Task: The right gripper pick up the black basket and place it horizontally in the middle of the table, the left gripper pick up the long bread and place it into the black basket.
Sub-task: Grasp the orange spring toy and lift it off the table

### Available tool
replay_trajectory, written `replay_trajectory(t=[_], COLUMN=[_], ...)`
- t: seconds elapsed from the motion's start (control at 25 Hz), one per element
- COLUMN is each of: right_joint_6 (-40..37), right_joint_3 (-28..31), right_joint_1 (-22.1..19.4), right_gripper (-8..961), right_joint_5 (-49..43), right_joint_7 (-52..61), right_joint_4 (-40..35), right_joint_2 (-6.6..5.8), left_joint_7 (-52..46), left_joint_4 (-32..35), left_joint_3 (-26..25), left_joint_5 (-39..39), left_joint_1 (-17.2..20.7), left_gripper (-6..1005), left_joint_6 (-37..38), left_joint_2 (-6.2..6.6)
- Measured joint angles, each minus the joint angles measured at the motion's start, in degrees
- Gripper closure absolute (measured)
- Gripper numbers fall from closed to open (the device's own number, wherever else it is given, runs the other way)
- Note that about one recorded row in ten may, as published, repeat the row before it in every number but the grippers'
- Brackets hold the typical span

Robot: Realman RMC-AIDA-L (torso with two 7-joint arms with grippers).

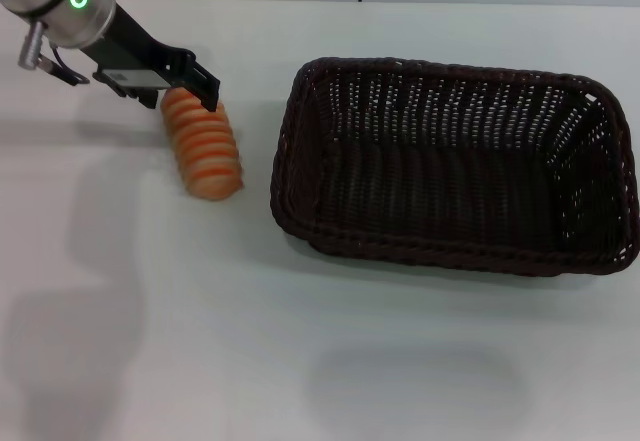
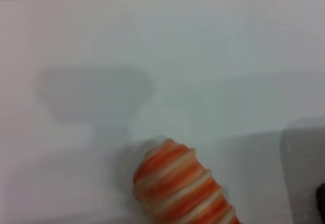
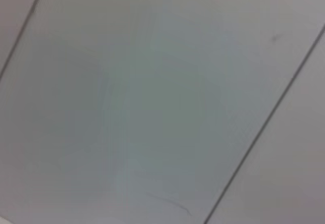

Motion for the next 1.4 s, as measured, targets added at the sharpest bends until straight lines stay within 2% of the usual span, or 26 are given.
replay_trajectory(t=[0.12, 0.56, 0.64, 1.4], right_joint_6=[-0.92, -0.96, -0.75, -0.14], right_joint_3=[-0.85, -3.09, -3.41, -5.10], right_joint_1=[-0.36, 0.27, 0.54, 3.78], right_gripper=[472, 471, 471, 471], right_joint_5=[0.12, -0.17, -0.28, -0.63], right_joint_7=[0.02, -0.61, -0.65, -0.78], right_joint_4=[0.07, 0.45, 0.87, 0.88], right_joint_2=[0.02, -0.19, -0.22, -0.30], left_joint_7=[0.05, 0.08, 0.36, 0.69], left_joint_4=[-1.29, -5.01, -8.17, -11.40], left_joint_3=[0.44, 0.65, 0.70, 2.75], left_joint_5=[0.02, 0.08, -0.08, -0.25], left_joint_1=[0.05, 0.36, 0.65, 1.47], left_gripper=[195, 197, 197, 199], left_joint_6=[-0.63, -3.39, -6.93, -8.98], left_joint_2=[-0.46, -0.65, -0.69, -0.88])
